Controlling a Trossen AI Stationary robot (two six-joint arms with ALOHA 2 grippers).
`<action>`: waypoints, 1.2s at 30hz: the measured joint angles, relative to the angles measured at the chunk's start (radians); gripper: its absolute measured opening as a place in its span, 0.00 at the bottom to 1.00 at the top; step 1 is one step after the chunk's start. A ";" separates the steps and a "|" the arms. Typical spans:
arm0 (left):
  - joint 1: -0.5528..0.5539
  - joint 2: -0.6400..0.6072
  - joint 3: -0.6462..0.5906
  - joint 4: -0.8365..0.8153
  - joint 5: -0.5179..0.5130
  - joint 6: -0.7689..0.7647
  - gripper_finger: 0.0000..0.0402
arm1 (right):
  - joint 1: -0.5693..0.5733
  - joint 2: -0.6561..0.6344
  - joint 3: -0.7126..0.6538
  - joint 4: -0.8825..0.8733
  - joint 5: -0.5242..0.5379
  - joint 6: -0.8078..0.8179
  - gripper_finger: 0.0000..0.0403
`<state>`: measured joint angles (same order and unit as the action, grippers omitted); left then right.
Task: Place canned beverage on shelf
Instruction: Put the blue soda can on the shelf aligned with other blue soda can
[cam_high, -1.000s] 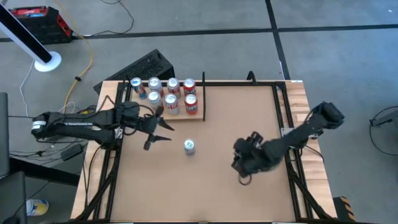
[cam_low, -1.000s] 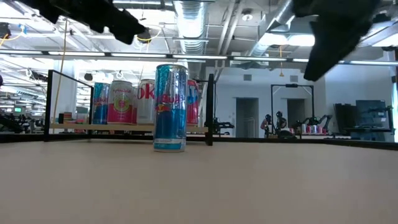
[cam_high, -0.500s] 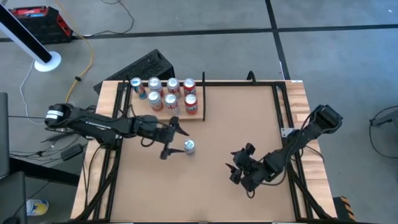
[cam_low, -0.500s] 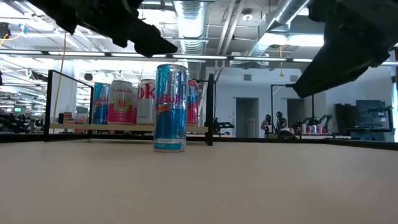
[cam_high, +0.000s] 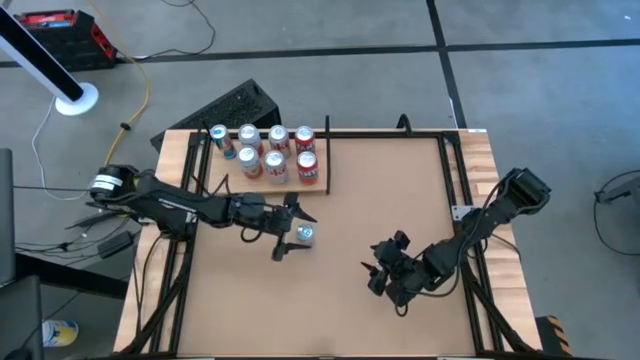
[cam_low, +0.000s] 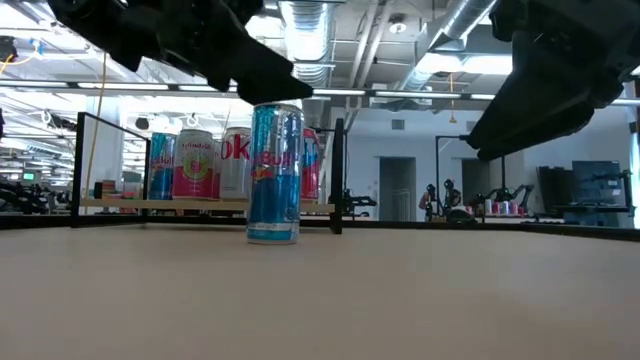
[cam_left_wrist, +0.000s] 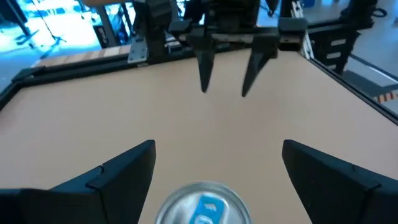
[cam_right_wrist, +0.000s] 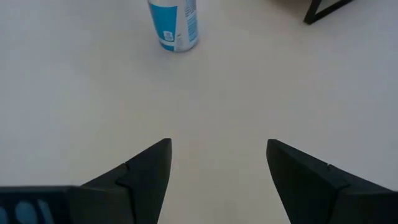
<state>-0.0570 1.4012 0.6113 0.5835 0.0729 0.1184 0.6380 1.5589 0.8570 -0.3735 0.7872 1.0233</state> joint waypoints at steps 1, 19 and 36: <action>0.000 0.011 0.000 0.017 -0.003 0.000 0.84 | 0.000 0.000 0.000 0.003 0.000 0.000 0.71; 0.000 0.024 0.029 0.009 -0.057 -0.031 0.87 | 0.018 0.000 0.000 0.020 -0.002 0.035 0.71; 0.000 0.024 0.029 -0.072 -0.059 -0.031 0.99 | 0.017 0.000 0.000 0.020 -0.002 0.035 0.71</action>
<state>-0.0566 1.4251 0.6399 0.5114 0.0142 0.0872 0.6552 1.5589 0.8570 -0.3531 0.7852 1.0588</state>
